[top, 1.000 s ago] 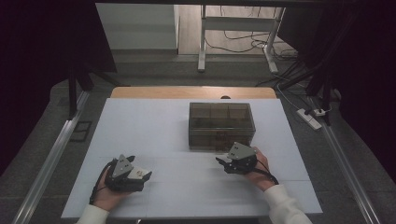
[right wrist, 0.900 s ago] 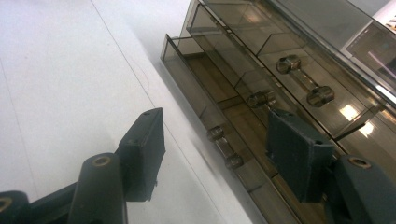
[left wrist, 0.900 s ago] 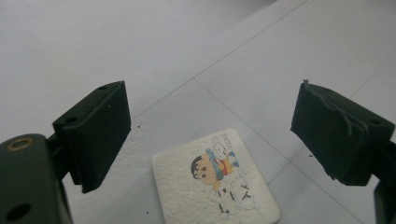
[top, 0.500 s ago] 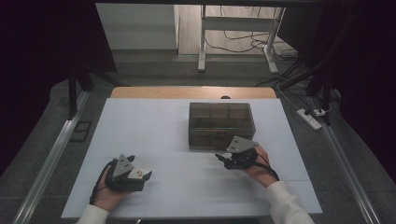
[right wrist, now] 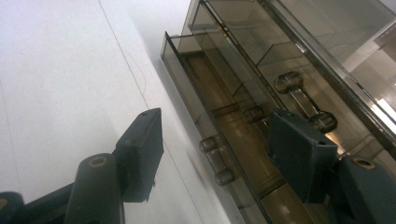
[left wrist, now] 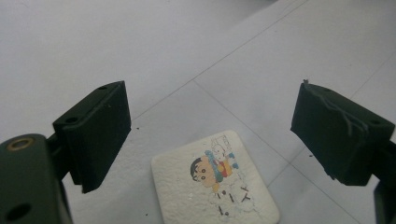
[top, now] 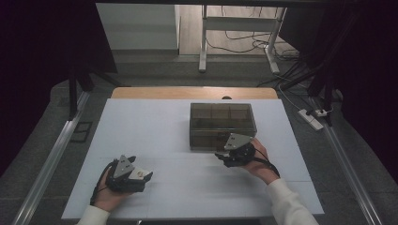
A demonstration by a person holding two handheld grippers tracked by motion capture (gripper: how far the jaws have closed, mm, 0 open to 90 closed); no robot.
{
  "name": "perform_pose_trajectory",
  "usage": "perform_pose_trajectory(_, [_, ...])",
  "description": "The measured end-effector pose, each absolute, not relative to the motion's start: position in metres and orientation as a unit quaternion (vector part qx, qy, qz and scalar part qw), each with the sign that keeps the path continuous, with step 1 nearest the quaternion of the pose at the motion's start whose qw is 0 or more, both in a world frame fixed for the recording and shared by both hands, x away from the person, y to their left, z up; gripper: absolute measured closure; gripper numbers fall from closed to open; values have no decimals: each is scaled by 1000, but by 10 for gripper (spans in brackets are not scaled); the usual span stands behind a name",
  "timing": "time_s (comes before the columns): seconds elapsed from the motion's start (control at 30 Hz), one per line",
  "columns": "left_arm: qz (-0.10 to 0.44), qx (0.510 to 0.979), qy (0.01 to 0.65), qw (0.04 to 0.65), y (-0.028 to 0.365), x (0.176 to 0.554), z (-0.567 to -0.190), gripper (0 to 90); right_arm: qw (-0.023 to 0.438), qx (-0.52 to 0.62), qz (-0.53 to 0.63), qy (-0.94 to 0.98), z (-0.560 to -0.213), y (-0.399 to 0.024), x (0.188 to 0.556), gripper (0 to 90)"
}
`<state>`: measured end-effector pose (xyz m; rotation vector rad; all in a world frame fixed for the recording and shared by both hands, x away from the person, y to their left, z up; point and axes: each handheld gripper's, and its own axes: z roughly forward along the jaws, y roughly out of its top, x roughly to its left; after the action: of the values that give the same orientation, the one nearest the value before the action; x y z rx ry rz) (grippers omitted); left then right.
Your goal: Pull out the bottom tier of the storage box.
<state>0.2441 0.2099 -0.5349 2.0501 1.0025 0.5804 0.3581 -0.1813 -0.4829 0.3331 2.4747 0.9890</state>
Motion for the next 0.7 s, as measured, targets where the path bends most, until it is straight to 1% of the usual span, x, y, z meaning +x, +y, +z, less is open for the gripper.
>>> perform_pose_trajectory(0.4, [227, 805, 392, 383, 209, 244, -535, 119, 215, 105, 339, 910, -489, -178, 364, 373])
perform_pose_trajectory(0.5, [227, 805, 392, 383, 210, 244, -535, 120, 208, 99, 333, 915, -491, -177, 365, 394])
perform_pose_trajectory(0.7, [227, 806, 392, 382, 209, 244, -535, 120, 213, 87, 305, 924, -496, -173, 367, 417])
